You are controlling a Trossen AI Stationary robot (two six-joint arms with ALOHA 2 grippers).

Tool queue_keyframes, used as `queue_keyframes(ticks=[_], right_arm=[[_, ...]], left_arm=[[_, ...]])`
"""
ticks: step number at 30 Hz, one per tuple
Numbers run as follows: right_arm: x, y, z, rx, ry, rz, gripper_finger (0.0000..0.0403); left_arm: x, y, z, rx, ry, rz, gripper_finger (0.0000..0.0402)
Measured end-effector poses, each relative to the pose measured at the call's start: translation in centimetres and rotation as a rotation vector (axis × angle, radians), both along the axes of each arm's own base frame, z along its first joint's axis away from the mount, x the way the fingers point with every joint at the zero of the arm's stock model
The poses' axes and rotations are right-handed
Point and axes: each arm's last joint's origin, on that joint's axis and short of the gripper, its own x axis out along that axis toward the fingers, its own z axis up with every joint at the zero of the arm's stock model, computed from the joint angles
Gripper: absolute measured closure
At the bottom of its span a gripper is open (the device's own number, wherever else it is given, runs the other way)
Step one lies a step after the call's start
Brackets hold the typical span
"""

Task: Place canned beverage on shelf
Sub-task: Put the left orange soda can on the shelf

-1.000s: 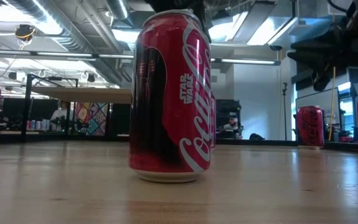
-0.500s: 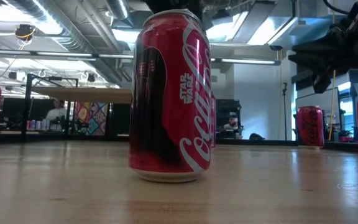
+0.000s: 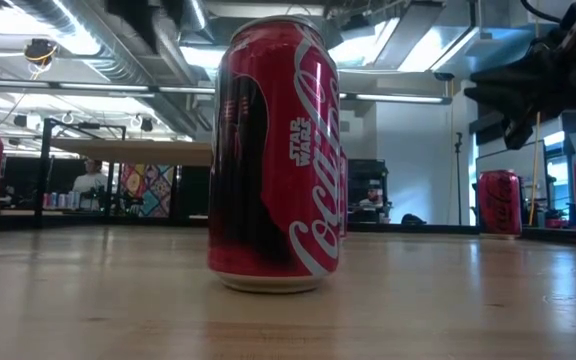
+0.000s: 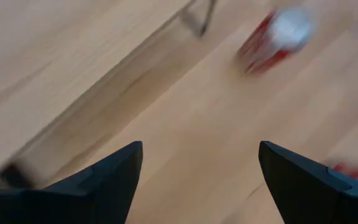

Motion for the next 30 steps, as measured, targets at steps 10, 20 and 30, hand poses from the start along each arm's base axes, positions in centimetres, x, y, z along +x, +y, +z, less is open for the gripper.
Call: queue_keyframes(ticks=[10,20,30], right_arm=[[0.0,-0.2,0.0,0.006,-0.001,-0.058,0.0317],[0.0,-0.2,0.0,0.006,0.003,-0.060,0.0317],[-0.1,-0.4,-0.3,0.016,0.033,-0.153,0.0317]], left_arm=[[-3.9,0.2,-1.0,-0.033,0.177,-0.231,0.0089],[-10.7,0.3,-5.6,-0.153,0.228,-0.251,0.0089],[-12.2,0.1,-10.5,-0.235,0.396,-0.313,0.0088]])
